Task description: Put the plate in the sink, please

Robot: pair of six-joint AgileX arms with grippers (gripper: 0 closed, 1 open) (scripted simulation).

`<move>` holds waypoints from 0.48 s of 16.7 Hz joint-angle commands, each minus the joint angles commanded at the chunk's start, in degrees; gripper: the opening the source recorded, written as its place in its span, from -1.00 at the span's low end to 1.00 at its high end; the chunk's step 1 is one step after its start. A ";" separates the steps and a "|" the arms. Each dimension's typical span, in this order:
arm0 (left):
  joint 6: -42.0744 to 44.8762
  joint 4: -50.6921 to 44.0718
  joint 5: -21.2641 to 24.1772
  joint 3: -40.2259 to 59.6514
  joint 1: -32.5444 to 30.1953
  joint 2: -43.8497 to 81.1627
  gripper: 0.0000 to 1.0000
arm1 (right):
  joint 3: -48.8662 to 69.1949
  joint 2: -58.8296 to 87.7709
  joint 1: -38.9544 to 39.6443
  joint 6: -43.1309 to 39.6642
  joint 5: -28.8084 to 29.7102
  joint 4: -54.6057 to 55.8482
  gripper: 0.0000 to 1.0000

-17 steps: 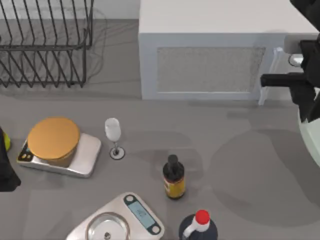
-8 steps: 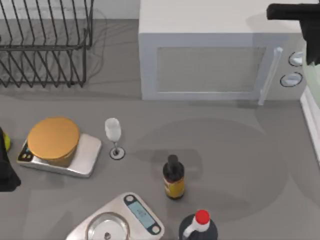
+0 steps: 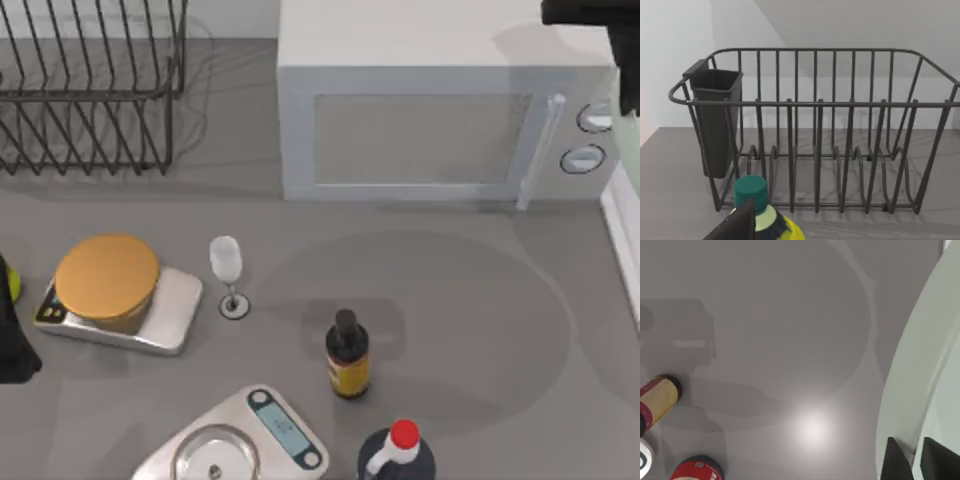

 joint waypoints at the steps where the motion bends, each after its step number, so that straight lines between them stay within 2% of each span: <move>1: 0.00 0.00 0.00 0.00 0.00 0.00 1.00 | 1.91 0.31 -0.67 -0.45 0.41 -0.26 -1.00; 4: 0.00 0.00 0.00 0.00 0.00 0.00 1.00 | 10.85 4.59 -3.57 -3.02 1.66 -1.16 -1.00; 8: 0.00 0.00 0.00 0.00 0.00 0.00 1.00 | 26.51 17.35 -10.43 -9.20 2.68 -2.13 -1.00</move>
